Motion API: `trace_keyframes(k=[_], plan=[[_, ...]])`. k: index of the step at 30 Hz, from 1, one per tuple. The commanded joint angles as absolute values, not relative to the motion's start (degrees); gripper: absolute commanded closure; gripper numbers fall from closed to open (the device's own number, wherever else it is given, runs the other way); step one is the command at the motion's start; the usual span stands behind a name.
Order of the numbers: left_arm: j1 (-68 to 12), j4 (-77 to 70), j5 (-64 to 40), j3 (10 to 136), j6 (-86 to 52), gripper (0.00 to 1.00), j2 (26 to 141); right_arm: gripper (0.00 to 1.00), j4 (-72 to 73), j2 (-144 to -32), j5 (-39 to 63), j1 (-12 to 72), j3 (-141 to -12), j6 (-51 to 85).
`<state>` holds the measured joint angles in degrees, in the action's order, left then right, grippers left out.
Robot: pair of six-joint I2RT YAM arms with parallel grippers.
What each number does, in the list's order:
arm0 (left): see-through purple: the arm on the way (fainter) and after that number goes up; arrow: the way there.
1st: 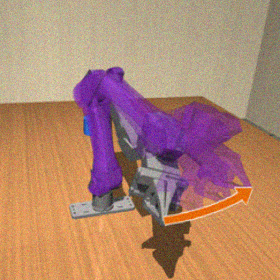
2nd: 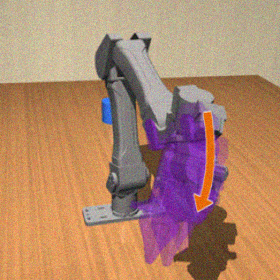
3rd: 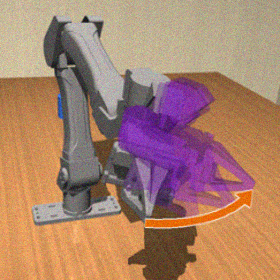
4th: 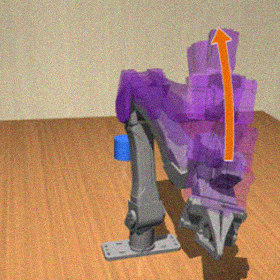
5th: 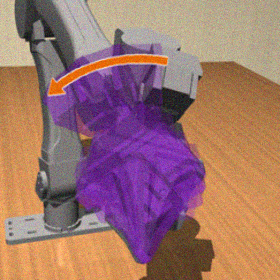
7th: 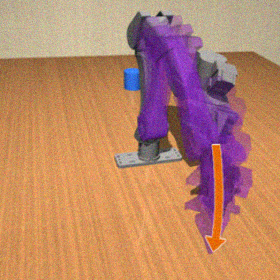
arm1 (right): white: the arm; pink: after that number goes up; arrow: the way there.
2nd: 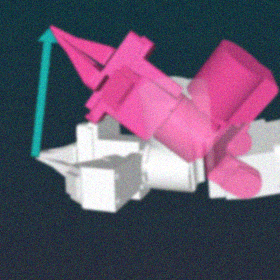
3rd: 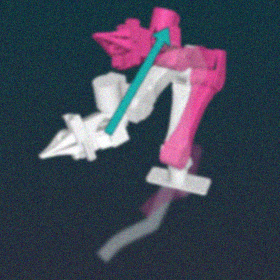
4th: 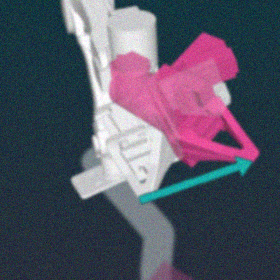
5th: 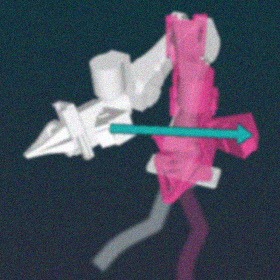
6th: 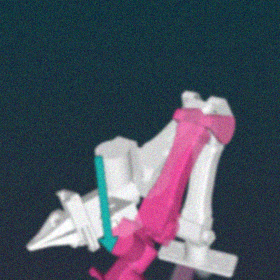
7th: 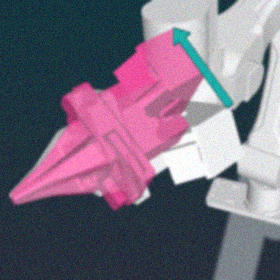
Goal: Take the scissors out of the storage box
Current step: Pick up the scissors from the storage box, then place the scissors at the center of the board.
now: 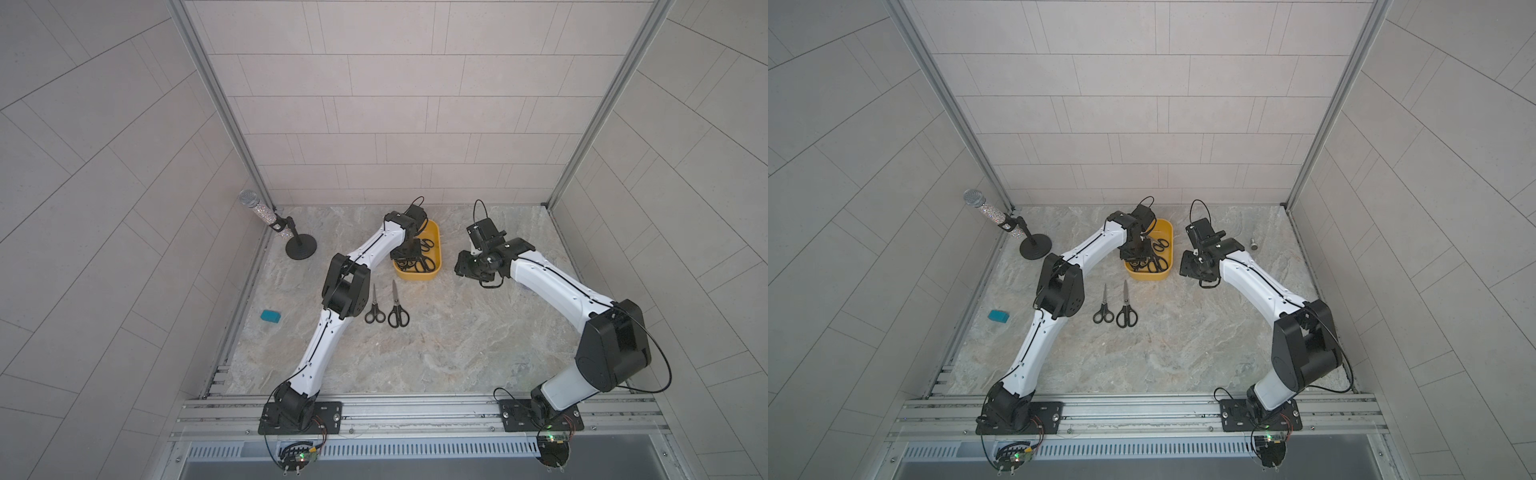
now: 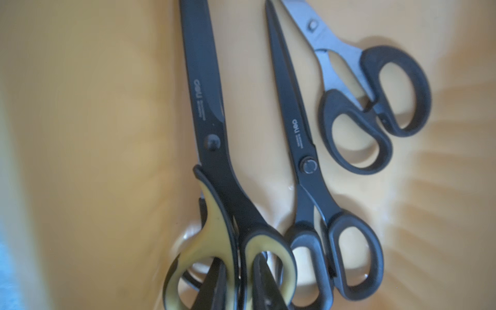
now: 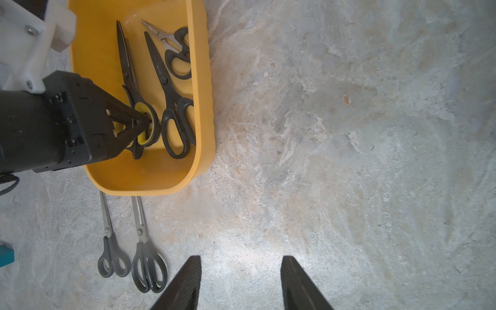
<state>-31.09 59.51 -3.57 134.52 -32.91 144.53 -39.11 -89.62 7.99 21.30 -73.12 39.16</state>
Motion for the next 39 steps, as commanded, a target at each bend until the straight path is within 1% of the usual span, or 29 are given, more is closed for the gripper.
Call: trace_keyframes(k=[1,9,12,16,22,30,39], plan=[[-32.2,61.2,-1.8,135.8,-30.4,1.0,138.0,0.47,-40.2,-90.0,7.3,21.1,-74.9,38.4],[-33.4,61.3,-2.0,132.2,-30.3,1.0,131.7,0.47,-40.3,-89.6,6.5,20.5,-75.6,38.0],[-34.6,61.3,-2.6,129.1,-30.1,1.0,128.6,0.47,-40.6,-89.0,5.7,19.5,-75.8,37.9],[-37.5,59.4,-1.3,119.5,-30.4,1.0,121.7,0.47,-40.7,-87.7,4.4,16.7,-75.7,38.0],[-39.9,51.9,-4.3,102.0,-35.0,1.0,111.6,0.47,-42.1,-87.2,2.6,14.2,-75.9,38.2],[-44.9,49.9,-6.6,91.4,-35.5,1.0,104.0,0.47,-42.3,-86.3,2.7,14.2,-74.5,38.8],[-48.0,49.4,-14.4,77.7,-35.7,1.0,95.3,0.47,-41.3,-83.0,1.5,14.8,-71.8,39.2]])
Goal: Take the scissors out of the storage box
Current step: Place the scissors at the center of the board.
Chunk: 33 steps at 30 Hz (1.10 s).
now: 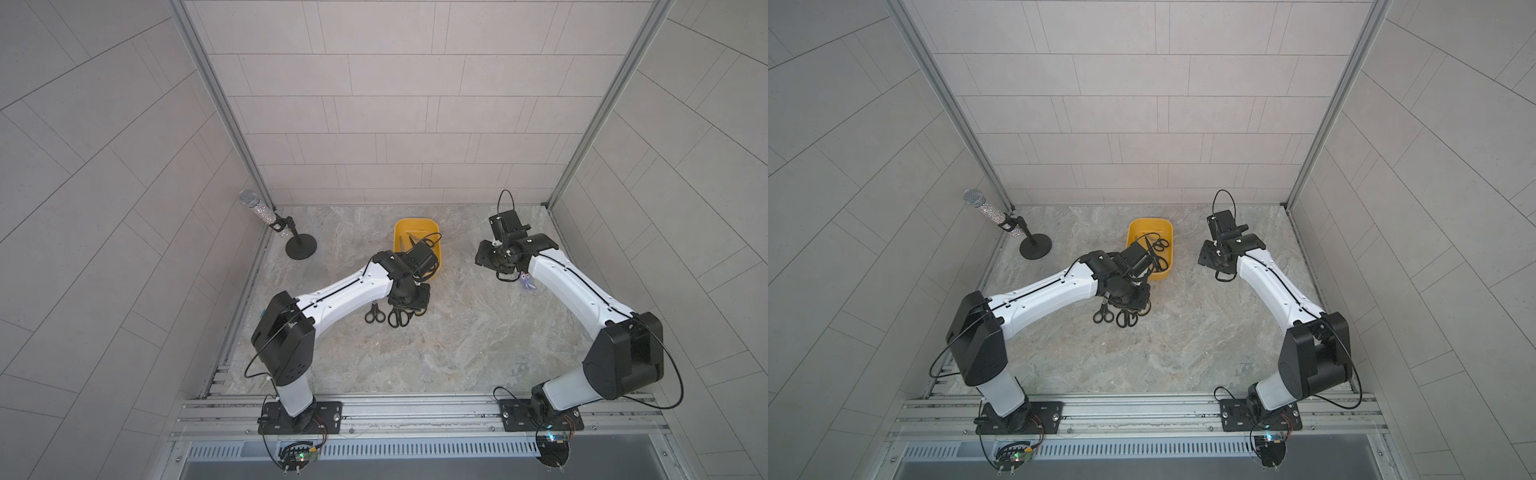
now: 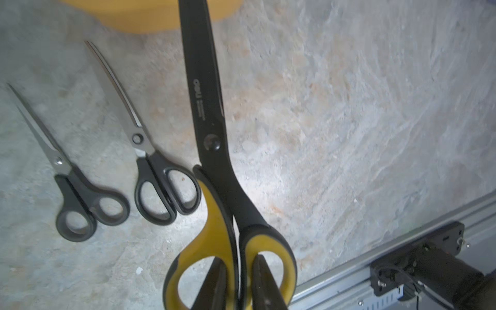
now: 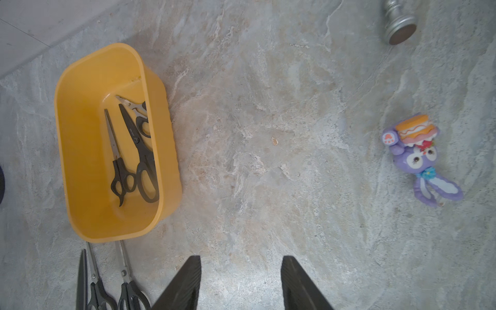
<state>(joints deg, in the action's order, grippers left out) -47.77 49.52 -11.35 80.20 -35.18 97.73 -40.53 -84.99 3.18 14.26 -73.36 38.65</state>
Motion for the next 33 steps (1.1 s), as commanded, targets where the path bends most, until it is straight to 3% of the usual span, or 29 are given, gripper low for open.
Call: trace_keyframes(k=[1,11,18,33], plan=[[-48.2,49.3,-15.5,76.5,-35.8,1.0,94.4,0.47,-41.3,-82.7,1.4,15.0,-71.4,39.3],[-49.9,47.8,-18.6,71.1,-35.5,1.0,93.1,0.47,-41.7,-83.0,-0.3,18.5,-71.9,39.4],[-49.9,44.8,-12.8,76.9,-39.8,1.0,100.2,0.47,-42.2,-83.5,-0.4,19.0,-72.8,39.0],[-50.3,40.1,-11.9,80.5,-46.2,1.0,110.5,0.47,-41.2,-83.7,0.7,19.0,-72.0,38.7]])
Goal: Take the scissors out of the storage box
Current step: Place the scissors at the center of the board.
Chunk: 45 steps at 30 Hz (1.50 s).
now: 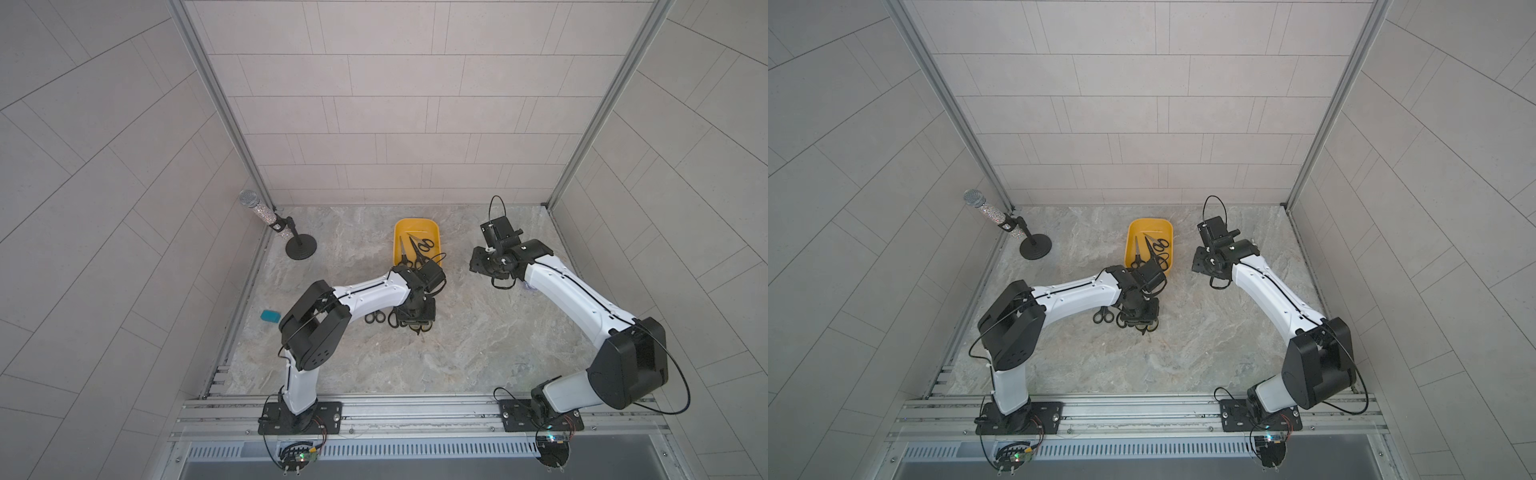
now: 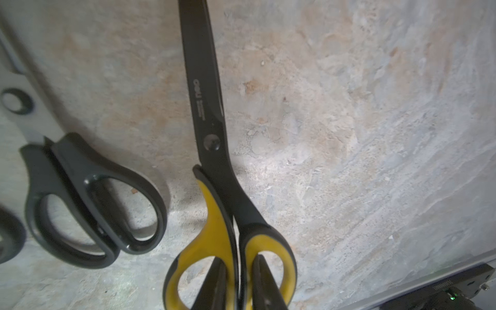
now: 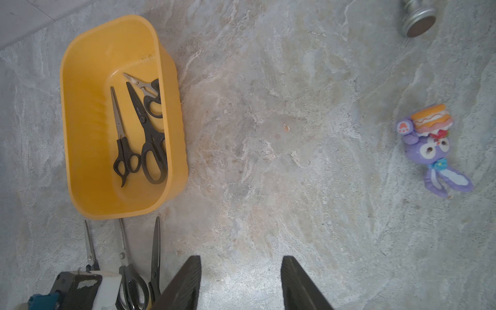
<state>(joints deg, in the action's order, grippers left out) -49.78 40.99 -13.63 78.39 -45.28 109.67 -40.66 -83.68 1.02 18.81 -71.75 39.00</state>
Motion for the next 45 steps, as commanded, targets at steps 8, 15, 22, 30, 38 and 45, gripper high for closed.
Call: trace_keyframes(k=[8,15,22,30,38,45], plan=[[-50.5,40.1,-12.3,82.1,-45.5,1.0,113.7,0.47,-41.2,-83.9,1.1,19.1,-72.2,38.7],[-50.4,40.3,-13.1,82.3,-45.4,1.0,114.7,0.47,-41.4,-83.1,0.7,19.0,-72.1,38.6],[-50.4,39.1,-13.0,81.2,-46.2,1.0,114.9,0.47,-41.3,-82.3,0.7,19.1,-71.2,38.8],[-50.3,38.9,-14.4,81.7,-46.1,0.94,116.4,0.47,-41.7,-82.5,0.9,19.1,-71.7,38.4],[-49.8,38.8,-15.5,82.0,-46.1,0.92,117.2,0.47,-41.9,-82.7,1.0,19.1,-72.1,38.2],[-49.6,39.2,-15.0,82.2,-45.7,0.77,116.5,0.47,-42.1,-83.5,1.1,19.0,-72.8,37.9]])
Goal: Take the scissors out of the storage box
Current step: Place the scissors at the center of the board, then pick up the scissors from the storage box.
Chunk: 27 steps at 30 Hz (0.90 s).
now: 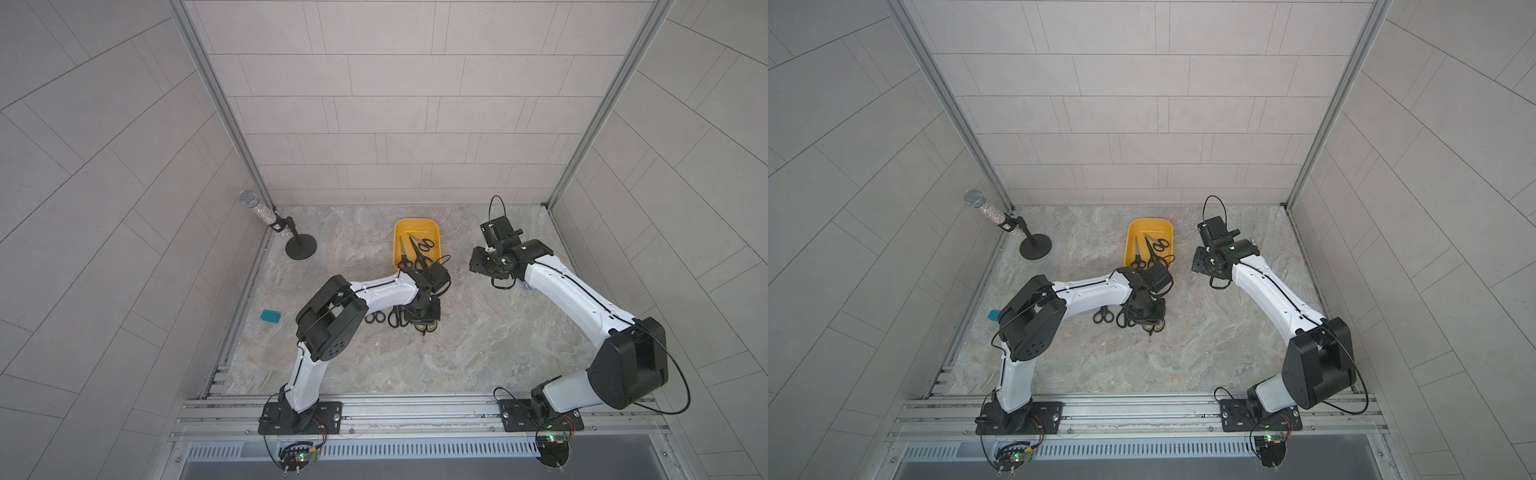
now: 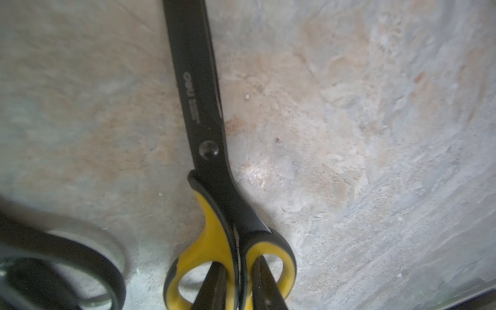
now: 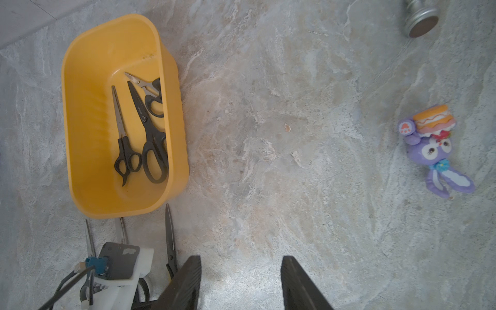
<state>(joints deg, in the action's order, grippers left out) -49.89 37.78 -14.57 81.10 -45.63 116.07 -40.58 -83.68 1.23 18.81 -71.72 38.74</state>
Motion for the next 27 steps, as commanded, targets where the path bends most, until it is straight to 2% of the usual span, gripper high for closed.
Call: trace_keyframes(k=[1,5,10,17,22,27], plan=[[-49.6,39.4,-14.8,82.3,-45.6,0.74,116.4,0.47,-42.3,-83.7,1.1,19.0,-72.9,37.8],[-49.4,39.8,-15.1,82.4,-45.4,0.65,116.6,0.47,-42.3,-84.4,1.0,19.1,-73.6,37.5],[-49.2,41.1,-13.6,83.7,-44.3,0.65,114.7,0.47,-42.4,-85.0,0.9,19.0,-74.3,37.4],[-47.9,45.1,-6.6,86.9,-39.6,0.65,105.6,0.47,-43.0,-87.4,0.8,19.0,-77.8,34.4],[-42.8,45.2,-3.0,84.8,-38.2,0.64,100.0,0.47,-43.0,-92.2,4.4,19.2,-83.6,29.9],[-34.5,47.7,-2.6,86.2,-34.6,0.64,99.0,0.48,-47.6,-103.3,7.8,21.5,-95.6,24.3]])
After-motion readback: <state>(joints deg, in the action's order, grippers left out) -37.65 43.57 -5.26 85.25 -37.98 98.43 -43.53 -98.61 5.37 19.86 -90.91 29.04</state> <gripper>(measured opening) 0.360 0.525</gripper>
